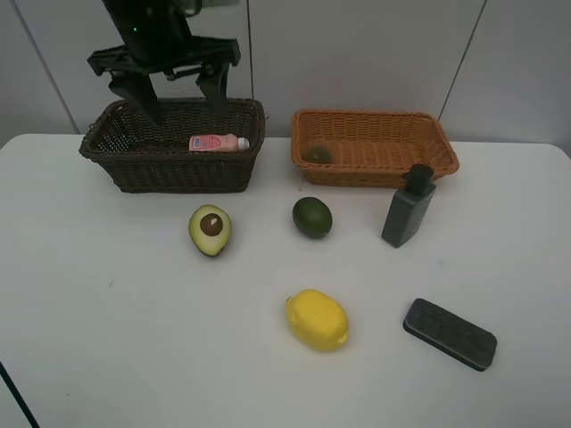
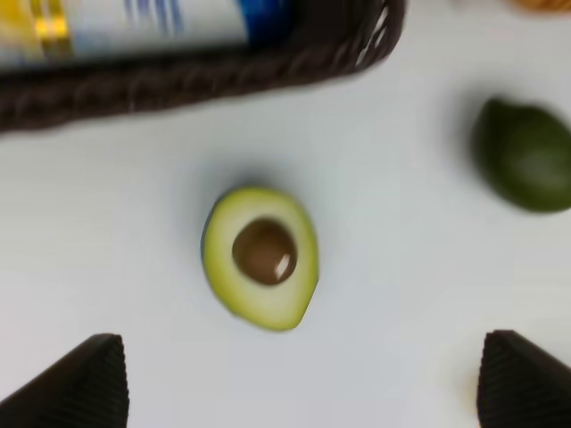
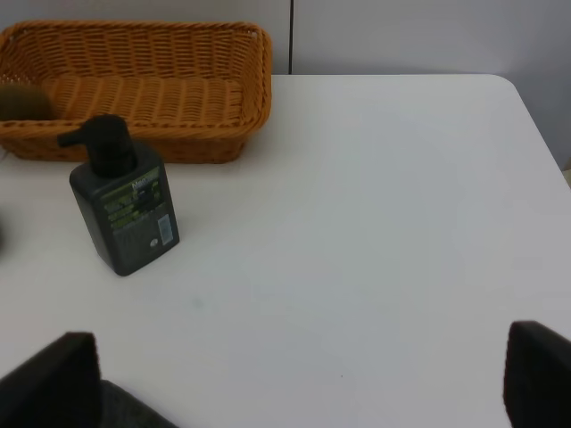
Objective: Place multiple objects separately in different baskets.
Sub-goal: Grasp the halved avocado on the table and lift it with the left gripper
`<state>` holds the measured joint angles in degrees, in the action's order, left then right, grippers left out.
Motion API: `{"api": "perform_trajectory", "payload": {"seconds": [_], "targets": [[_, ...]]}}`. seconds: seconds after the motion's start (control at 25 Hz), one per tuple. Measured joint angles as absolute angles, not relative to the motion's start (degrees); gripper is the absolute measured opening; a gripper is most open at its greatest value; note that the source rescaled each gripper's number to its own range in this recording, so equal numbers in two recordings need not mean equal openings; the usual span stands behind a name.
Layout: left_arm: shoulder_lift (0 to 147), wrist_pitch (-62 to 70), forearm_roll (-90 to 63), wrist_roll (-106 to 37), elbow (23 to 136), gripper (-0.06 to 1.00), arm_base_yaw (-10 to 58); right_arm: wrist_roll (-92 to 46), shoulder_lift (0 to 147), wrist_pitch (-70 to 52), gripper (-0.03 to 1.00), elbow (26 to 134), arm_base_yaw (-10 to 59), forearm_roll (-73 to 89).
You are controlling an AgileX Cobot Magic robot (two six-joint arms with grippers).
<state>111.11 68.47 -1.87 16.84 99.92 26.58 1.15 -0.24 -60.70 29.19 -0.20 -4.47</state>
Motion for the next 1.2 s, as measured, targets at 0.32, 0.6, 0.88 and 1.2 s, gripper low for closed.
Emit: {"api": "perform_trajectory", "payload": {"seconds": [0.32, 0.6, 0.88, 1.2], "targets": [[118.4, 67.2, 3.5, 27.6, 94.4, 1.0, 32.3, 1.1, -0.2, -60.7, 0.98, 29.2, -0.2, -4.5], [126.1, 64.5, 3.9, 29.7, 94.4, 1.0, 32.2, 1.1, -0.2, -60.7, 0.98, 29.2, -0.2, -4.5], [130.6, 60.8, 5.2, 29.8, 94.4, 1.0, 32.2, 1.1, -0.2, -60.7, 0.98, 29.2, -0.2, -4.5], [133.1, 58.1, 5.3, 30.0, 94.5, 1.0, 32.3, 1.1, -0.2, -60.7, 0.98, 29.2, -0.2, -4.5]]}}
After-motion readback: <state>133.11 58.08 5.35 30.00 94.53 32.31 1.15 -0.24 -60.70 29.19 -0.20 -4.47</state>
